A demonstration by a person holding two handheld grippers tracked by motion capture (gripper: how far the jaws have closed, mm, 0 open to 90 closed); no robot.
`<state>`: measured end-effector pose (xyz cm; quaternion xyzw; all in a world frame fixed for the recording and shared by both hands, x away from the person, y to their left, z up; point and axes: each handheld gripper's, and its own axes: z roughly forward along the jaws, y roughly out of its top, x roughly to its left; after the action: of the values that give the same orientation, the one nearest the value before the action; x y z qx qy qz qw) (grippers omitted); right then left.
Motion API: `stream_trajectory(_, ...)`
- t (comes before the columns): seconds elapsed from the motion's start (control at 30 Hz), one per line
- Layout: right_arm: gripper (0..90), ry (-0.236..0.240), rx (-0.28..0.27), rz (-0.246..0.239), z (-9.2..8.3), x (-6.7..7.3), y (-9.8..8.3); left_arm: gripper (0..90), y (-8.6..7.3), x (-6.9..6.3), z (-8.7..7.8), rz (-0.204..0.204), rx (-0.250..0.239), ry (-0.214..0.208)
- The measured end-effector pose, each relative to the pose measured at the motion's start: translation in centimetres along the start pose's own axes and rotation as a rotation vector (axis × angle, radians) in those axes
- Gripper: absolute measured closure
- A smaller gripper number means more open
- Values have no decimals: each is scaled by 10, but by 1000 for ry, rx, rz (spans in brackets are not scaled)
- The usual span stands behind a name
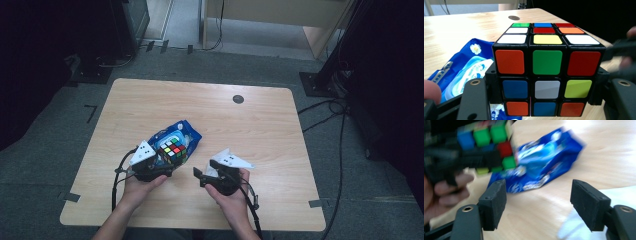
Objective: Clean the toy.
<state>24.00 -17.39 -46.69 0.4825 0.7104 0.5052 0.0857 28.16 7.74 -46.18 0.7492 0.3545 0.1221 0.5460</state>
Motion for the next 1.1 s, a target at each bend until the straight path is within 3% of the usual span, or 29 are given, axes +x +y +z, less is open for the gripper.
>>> stream_trajectory(0.17,234,39,-1,-94,17,20,-5,339,0,-10,5,-12,10,-46)
stream_trajectory(0.27,247,42,-31,-115,20,27,-6,339,-1,-15,7,-16,15,-70)
stream_trajectory(0.43,330,29,-60,-140,19,30,-8,339,-2,-19,9,-21,17,-102)
stream_trajectory(0.57,335,15,-77,-188,16,31,-8,339,-2,-20,10,-20,16,-114)
stream_trajectory(0.7,337,14,-60,-221,17,28,-8,338,-3,-21,12,-8,34,-105)
stream_trajectory(0.77,337,-20,-58,-293,17,30,-9,336,-2,-20,12,-21,47,-122)
stream_trajectory(0.9,339,-119,-61,-524,16,34,-13,327,-1,-20,13,-19,73,-143)
stream_trajectory(1.0,339,-184,-66,-727,15,34,-17,329,-1,-20,14,-10,90,-153)
stream_trajectory(1.1,339,-183,-61,-764,13,31,-18,334,-1,-21,14,-1,97,-155)
